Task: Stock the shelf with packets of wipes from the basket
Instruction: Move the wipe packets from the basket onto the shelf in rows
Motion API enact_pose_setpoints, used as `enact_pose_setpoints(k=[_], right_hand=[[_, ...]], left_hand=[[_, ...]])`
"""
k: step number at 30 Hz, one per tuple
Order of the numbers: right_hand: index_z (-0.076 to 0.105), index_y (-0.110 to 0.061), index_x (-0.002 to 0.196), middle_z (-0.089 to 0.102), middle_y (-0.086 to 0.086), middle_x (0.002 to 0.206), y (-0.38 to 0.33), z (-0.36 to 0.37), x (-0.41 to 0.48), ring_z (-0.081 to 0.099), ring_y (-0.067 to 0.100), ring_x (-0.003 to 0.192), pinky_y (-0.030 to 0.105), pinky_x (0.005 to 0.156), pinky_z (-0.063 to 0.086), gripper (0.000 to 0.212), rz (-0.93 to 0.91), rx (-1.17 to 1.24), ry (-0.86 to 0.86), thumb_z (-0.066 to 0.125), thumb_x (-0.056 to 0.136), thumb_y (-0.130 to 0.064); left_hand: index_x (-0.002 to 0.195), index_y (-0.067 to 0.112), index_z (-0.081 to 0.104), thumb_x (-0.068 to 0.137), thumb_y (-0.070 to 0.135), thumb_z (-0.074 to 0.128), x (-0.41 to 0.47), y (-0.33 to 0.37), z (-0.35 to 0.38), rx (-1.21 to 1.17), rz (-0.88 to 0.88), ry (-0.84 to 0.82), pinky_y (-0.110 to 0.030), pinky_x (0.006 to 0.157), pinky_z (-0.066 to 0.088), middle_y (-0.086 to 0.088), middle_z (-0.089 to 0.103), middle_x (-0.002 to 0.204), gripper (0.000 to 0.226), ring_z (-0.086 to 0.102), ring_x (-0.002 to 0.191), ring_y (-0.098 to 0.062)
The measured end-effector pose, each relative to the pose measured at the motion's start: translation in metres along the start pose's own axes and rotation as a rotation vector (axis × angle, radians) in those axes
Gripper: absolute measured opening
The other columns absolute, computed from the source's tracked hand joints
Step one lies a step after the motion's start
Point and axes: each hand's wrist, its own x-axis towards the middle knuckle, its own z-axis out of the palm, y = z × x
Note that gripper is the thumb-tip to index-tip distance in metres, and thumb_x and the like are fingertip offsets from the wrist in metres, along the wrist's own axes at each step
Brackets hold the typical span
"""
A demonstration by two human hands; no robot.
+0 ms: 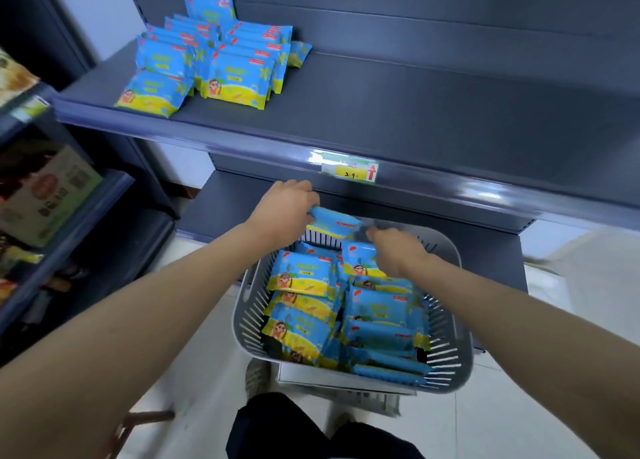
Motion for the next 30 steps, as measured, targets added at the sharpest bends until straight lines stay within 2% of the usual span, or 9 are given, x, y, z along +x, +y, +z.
enact_pose_setpoints(k=[4, 7, 9, 13, 16, 20, 25, 30], right_hand=[[0.043, -0.014, 0.126, 0.062, 0.014, 0.107, -0.010, -0.075, -0.008, 0.060, 0.037, 0.092, 0.034, 0.060, 0.037, 0.045, -0.056, -0.023, 0.167, 0.045, 0.082, -0.004], [0.045, -0.015, 0.106, 0.062, 0.015, 0.103, -0.020, -0.132, -0.009, 0.056, 0.036, 0.082, 0.032, 0.060, 0.035, 0.026, -0.067, -0.044, 0.266, 0.051, 0.081, -0.011], [0.040, -0.016, 0.095, 0.061, 0.014, 0.096, -0.027, -0.164, -0.005, 0.048, 0.032, 0.072, 0.031, 0.057, 0.034, 0.022, -0.055, -0.040, 0.319, 0.052, 0.078, -0.010], [0.047, -0.012, 0.105, 0.062, 0.015, 0.097, -0.045, -0.212, 0.016, 0.047, 0.031, 0.072, 0.032, 0.060, 0.034, 0.029, -0.016, -0.033, 0.438, 0.052, 0.077, -0.006], [0.047, -0.010, 0.113, 0.062, 0.017, 0.102, -0.059, -0.235, 0.038, 0.052, 0.034, 0.079, 0.032, 0.062, 0.035, 0.035, 0.041, -0.010, 0.474, 0.052, 0.079, -0.005], [0.045, -0.008, 0.112, 0.061, 0.017, 0.104, -0.080, -0.252, 0.070, 0.048, 0.033, 0.076, 0.033, 0.065, 0.032, 0.033, 0.085, -0.008, 0.503, 0.050, 0.079, -0.003], [0.044, -0.008, 0.110, 0.059, 0.013, 0.100, -0.103, -0.258, 0.101, 0.043, 0.030, 0.071, 0.033, 0.066, 0.031, 0.031, 0.132, -0.018, 0.488, 0.048, 0.080, -0.002], [0.044, -0.010, 0.113, 0.058, 0.012, 0.100, -0.102, -0.256, 0.123, 0.043, 0.029, 0.075, 0.035, 0.071, 0.031, 0.031, 0.175, -0.030, 0.459, 0.047, 0.082, -0.004]], left_hand=[[0.102, 0.007, 0.058, 0.087, 0.016, 0.056, 0.008, -0.007, -0.047, -0.030, -0.041, 0.122, -0.037, 0.082, 0.034, -0.013, 0.059, 0.103, 0.019, 0.052, 0.100, -0.032], [0.099, 0.003, 0.058, 0.084, 0.013, 0.057, 0.010, -0.024, -0.089, -0.090, -0.086, 0.222, -0.038, 0.082, 0.037, -0.016, 0.060, 0.098, 0.018, 0.054, 0.096, -0.033], [0.098, 0.001, 0.059, 0.083, 0.013, 0.059, 0.013, -0.041, -0.113, -0.129, -0.118, 0.274, -0.038, 0.079, 0.037, -0.018, 0.060, 0.097, 0.019, 0.053, 0.093, -0.034], [0.103, 0.000, 0.059, 0.084, 0.011, 0.059, 0.023, -0.085, -0.144, -0.136, -0.178, 0.321, -0.040, 0.082, 0.040, -0.022, 0.060, 0.102, 0.022, 0.054, 0.097, -0.037], [0.106, 0.001, 0.059, 0.082, 0.008, 0.060, 0.036, -0.129, -0.154, -0.154, -0.220, 0.283, -0.039, 0.084, 0.043, -0.022, 0.061, 0.108, 0.026, 0.056, 0.100, -0.037], [0.117, 0.006, 0.057, 0.083, 0.010, 0.062, 0.054, -0.179, -0.154, -0.248, -0.263, 0.172, -0.036, 0.087, 0.042, -0.018, 0.060, 0.118, 0.034, 0.054, 0.107, -0.035], [0.122, 0.010, 0.053, 0.086, 0.013, 0.063, 0.080, -0.216, -0.145, -0.254, -0.226, 0.046, -0.036, 0.089, 0.041, -0.016, 0.056, 0.121, 0.038, 0.052, 0.109, -0.033], [0.127, 0.010, 0.052, 0.087, 0.012, 0.063, 0.106, -0.232, -0.129, -0.306, -0.161, -0.090, -0.034, 0.094, 0.040, -0.013, 0.054, 0.127, 0.041, 0.050, 0.115, -0.030]])
